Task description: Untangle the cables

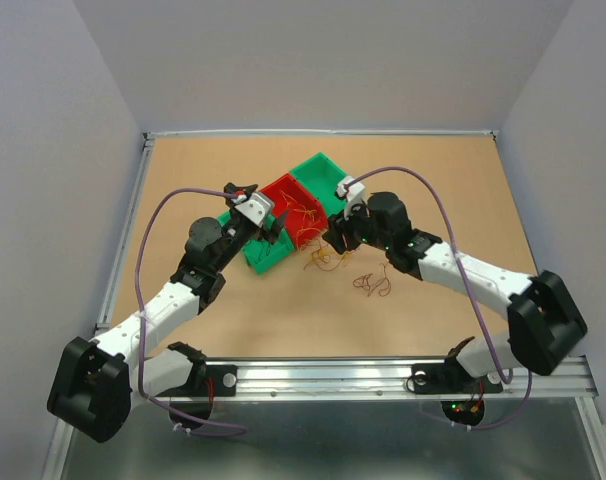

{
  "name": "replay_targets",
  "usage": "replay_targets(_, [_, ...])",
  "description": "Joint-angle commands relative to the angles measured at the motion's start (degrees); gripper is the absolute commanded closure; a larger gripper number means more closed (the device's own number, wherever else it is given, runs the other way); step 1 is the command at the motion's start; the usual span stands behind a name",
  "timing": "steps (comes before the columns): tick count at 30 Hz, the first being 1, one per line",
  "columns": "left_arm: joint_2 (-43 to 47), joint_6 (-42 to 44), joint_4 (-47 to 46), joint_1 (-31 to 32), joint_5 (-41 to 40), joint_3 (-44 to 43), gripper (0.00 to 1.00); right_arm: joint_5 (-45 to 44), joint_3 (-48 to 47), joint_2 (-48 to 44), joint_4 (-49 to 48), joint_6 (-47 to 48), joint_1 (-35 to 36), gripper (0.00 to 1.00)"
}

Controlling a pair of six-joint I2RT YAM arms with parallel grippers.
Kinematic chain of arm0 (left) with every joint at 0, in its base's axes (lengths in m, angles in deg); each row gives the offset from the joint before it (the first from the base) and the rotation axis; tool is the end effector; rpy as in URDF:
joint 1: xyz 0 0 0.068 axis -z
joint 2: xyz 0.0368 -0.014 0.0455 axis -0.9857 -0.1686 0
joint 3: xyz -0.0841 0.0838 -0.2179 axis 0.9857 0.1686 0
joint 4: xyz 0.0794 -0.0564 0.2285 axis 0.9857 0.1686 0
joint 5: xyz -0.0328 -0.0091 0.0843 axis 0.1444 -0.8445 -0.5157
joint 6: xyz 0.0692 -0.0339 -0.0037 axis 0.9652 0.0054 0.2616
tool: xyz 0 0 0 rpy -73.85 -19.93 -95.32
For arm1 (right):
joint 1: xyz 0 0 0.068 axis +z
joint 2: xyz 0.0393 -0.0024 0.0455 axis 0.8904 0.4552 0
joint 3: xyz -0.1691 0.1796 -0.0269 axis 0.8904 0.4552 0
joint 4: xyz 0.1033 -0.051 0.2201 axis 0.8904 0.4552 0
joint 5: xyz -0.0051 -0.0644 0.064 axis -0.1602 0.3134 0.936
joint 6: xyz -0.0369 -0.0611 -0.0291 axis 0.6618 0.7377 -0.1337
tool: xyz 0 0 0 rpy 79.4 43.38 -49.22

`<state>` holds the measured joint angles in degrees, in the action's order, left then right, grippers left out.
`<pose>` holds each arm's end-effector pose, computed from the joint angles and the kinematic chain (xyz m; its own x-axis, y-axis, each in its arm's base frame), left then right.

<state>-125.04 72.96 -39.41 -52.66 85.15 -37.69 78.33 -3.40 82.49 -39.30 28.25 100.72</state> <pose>0.2271 -0.1355 0.2859 0.3801 0.1769 -0.9079 0.5497 0.7462 0.3755 0.2508 0.2099 0.2503 -0.2427 -0.2166 -0.9456 -0.7460 0.6648 0.0393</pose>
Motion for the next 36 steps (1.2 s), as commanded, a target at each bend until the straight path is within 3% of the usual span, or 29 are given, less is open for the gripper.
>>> replay_targets(1, [-1.13, -1.88, -7.30, -0.30, -3.79, -2.15, 0.01, -2.56, -6.30, 8.25, 2.40, 2.47, -0.18, 0.44])
replay_targets(9, [2.20, 2.42, -10.81, -0.22, -1.50, 1.89, 0.01, 2.26, -12.72, 19.24, 4.52, 8.45, -0.18, 0.44])
replay_targets(16, [2.64, 2.69, -12.13, -0.30, -3.96, 2.51, 0.01, -0.72, -18.00, 26.20, 5.48, 8.54, -0.18, 0.44])
replay_targets(27, [2.29, 3.22, -12.13, -0.22, -3.52, 2.69, 0.01, -3.89, -17.04, 25.51, 10.59, 10.30, -0.10, 0.51])
replay_targets(32, [1.77, 2.95, -12.39, -0.30, -4.75, 2.60, 0.01, -2.84, -15.46, 24.28, 10.59, 11.71, -0.18, 0.66])
replay_targets(34, [1.59, 2.95, -12.39, -0.30, -4.49, 2.42, 0.01, -2.48, -15.63, 24.71, 10.59, 11.97, -0.18, 0.81])
replay_targets(35, [1.59, 2.95, -12.31, -0.22, -4.40, 2.51, 0.01, -2.39, -15.72, 24.54, 10.59, 11.88, -0.18, 0.99])
replay_targets(36, [1.50, 2.95, -12.39, -0.30, -4.14, 2.42, 0.01, -2.05, -15.46, 23.23, 10.59, 11.62, -0.18, 0.99])
